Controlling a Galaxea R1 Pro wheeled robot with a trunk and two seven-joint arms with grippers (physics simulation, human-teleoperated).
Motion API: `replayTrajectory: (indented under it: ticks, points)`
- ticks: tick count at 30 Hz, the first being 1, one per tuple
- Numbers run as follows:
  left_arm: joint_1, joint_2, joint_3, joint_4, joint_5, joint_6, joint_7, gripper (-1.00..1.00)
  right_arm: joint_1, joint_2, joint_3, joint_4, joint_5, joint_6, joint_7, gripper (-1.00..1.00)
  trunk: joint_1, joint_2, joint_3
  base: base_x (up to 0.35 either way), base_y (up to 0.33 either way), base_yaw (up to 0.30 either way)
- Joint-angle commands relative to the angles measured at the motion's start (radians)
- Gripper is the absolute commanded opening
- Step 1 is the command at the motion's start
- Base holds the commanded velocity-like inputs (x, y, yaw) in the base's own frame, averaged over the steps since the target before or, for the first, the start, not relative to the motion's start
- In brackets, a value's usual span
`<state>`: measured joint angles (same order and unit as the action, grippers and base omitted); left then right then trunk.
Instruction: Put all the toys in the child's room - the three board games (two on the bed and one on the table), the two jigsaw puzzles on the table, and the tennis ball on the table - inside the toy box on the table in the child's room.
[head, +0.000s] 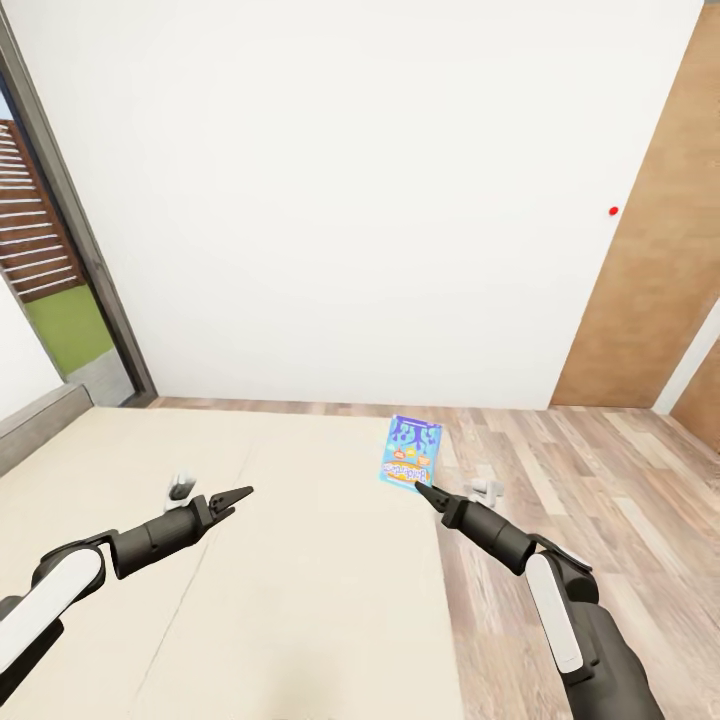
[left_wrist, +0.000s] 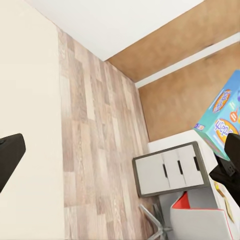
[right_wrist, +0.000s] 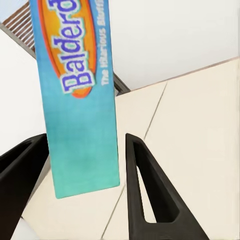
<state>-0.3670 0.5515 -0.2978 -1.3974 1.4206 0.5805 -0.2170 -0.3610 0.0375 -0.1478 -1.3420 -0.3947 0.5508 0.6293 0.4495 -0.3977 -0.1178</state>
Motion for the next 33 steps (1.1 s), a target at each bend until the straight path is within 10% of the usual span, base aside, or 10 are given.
replayTrajectory:
  ticks: [1,33]
  points:
    - [-0.001,0.001,-0.001,0.0,0.005,0.002,0.0,1.0,-0.001,0.001,-0.003,-0.001,-0.007,0.008,0.003,-1.0,0.001,-0.002,-0.002,-0.046,-0.19,0.0]
    - [-0.001,0.001,-0.001,0.015,0.004,0.001,-0.001,1.0,-0.001,0.002,-0.001,-0.002,-0.006,0.008,0.003,-1.0,0.001,-0.002,0.002,-0.024,-0.182,0.078]
